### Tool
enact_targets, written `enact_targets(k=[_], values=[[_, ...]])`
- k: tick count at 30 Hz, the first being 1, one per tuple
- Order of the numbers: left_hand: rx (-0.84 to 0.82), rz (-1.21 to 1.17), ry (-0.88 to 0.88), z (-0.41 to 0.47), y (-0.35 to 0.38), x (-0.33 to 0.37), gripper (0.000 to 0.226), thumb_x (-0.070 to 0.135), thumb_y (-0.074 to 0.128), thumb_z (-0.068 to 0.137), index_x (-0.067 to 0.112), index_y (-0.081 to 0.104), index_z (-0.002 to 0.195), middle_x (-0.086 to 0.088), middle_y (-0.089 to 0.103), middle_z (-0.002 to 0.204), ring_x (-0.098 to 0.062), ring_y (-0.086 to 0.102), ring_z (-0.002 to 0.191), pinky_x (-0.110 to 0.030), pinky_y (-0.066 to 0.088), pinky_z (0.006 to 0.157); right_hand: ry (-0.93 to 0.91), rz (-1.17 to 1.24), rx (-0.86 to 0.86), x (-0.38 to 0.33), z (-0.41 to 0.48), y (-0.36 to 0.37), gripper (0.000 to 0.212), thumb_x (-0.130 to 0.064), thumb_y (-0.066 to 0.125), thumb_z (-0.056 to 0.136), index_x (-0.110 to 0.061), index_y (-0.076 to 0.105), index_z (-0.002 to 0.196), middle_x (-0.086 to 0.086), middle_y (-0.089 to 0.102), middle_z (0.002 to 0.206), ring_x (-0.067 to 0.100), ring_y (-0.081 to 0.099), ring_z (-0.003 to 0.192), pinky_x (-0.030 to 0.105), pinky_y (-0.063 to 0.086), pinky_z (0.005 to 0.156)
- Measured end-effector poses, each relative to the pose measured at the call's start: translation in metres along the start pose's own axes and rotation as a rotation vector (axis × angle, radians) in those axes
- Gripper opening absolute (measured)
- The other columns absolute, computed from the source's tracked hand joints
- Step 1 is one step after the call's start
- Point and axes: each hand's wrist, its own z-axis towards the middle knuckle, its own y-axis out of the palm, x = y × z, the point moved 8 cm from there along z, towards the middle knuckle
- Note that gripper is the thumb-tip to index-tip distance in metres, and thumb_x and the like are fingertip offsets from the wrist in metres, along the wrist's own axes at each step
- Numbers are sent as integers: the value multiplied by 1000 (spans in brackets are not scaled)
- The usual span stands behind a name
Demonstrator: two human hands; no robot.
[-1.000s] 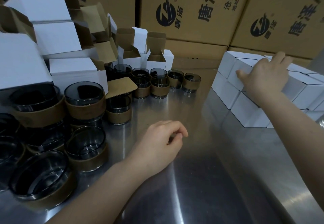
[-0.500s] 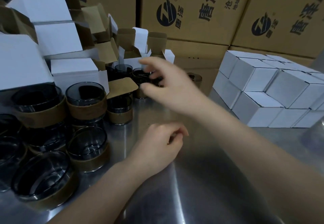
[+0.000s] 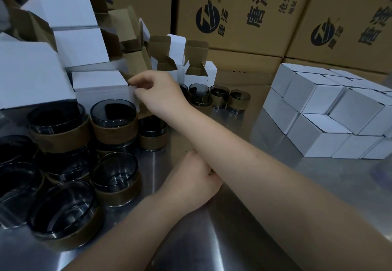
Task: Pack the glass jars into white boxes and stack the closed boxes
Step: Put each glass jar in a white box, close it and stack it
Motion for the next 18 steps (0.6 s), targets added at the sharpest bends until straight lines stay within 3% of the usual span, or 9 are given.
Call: enact_targets(k=[5,10,14,18], values=[[-9,56,12,-2,-3,6,22,11,52,93,-4,66,98,-20,68,95,-34,63,91,-43,50,83,12,50,-15,3,0,-4,23,-1,52,95,-21,61,88,-8,59,86,16,60,87,31,53,79],[-15,108,11,-1,-4,9,28,15,50,94,-7,67,88,-23,66,87,-37,61,83,-44,49,77,63,102,-7,11,0,-17,29,-4,45,99,-27,54,83,5,63,103,15,63,65,17,47,51],[26,103,57,-2,-6,14,22,15,51,94,4,69,96,-10,68,92,-24,61,85,-38,48,81,92,143,25,15,1,-32,30,-2,41,99,-25,54,84,8,61,109,16,62,61,21,49,53],[55,64,91,-1,-7,13,20,10,53,94,16,71,101,3,67,94,-5,51,76,-24,46,78,112,120,72,20,2,-54,32,-1,38,97,-24,57,86,6,60,101,15,58,59,23,50,55]])
